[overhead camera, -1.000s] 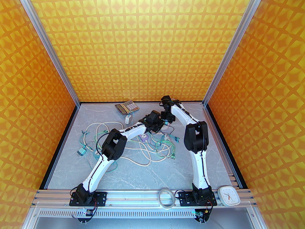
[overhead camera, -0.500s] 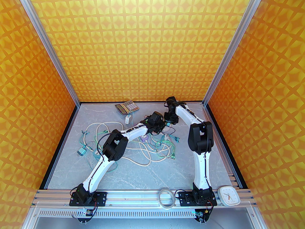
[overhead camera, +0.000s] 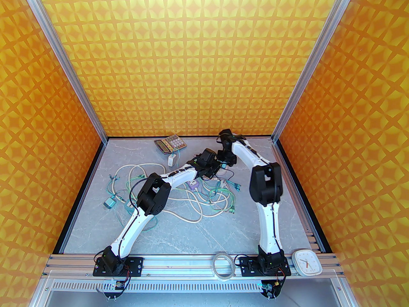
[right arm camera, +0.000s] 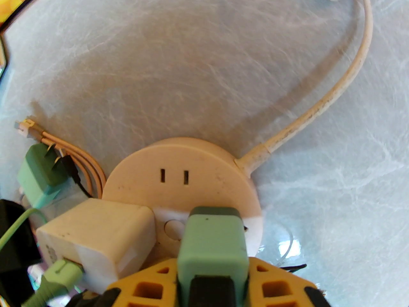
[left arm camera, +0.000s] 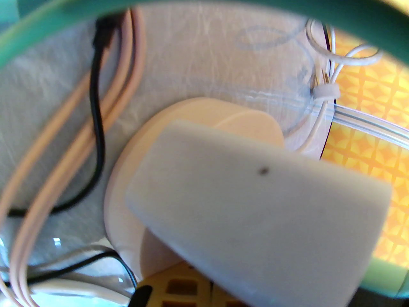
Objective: Pull the plug off the socket
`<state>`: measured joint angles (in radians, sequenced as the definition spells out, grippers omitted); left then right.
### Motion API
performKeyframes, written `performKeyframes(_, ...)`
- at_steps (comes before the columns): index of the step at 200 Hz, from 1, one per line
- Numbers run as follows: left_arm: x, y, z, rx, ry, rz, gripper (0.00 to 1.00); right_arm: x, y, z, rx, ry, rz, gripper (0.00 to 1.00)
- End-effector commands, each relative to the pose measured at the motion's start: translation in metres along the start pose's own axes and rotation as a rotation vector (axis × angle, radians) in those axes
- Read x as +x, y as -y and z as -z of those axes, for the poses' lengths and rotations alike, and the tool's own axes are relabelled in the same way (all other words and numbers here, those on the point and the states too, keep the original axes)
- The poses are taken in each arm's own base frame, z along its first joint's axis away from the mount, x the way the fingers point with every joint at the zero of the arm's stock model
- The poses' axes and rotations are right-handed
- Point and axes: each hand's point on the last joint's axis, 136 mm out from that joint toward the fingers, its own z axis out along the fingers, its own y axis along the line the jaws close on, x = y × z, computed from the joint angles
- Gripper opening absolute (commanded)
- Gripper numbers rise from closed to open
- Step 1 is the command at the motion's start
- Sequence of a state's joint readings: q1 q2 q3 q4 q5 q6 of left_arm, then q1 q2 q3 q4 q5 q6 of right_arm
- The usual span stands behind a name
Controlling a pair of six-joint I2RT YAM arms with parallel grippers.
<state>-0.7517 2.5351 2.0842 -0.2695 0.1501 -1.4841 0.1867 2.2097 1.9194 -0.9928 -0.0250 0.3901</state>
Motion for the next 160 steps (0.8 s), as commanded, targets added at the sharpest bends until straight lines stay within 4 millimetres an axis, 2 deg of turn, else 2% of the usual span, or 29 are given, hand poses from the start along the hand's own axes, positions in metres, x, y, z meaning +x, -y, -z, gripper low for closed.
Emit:
performKeyframes(1, 0.022, -0.154, -0.029, -0.421, -0.051, 0.052, 0.00, -0.019, 0.000, 0.039, -0.095, 0.082, -0.039, 0.14)
performKeyframes(19, 0.022, -0.153, -0.029, -0.418, -0.051, 0.052, 0.00, -0.018, -0.016, 0.042, -0.093, 0.089, -0.006, 0.14)
performKeyframes(41, 0.023, -0.154, -0.030, -0.420, -0.052, 0.052, 0.00, -0.016, -0.050, 0.050, -0.071, 0.106, 0.084, 0.14)
performKeyframes(62, 0.023, -0.153, -0.031, -0.422, -0.054, 0.049, 0.00, -0.008, -0.079, 0.047, -0.085, 0.092, 0.137, 0.15)
performKeyframes(80, 0.023, -0.152, -0.031, -0.421, -0.053, 0.047, 0.00, -0.002, -0.090, 0.041, -0.084, 0.073, 0.164, 0.15)
performKeyframes(110, 0.023, -0.152, -0.031, -0.423, -0.054, 0.046, 0.00, -0.007, -0.068, 0.041, -0.039, 0.079, 0.144, 0.15)
performKeyframes(160, 0.021, -0.148, -0.027, -0.411, -0.053, 0.050, 0.00, -0.023, -0.010, 0.058, -0.033, 0.130, 0.010, 0.15)
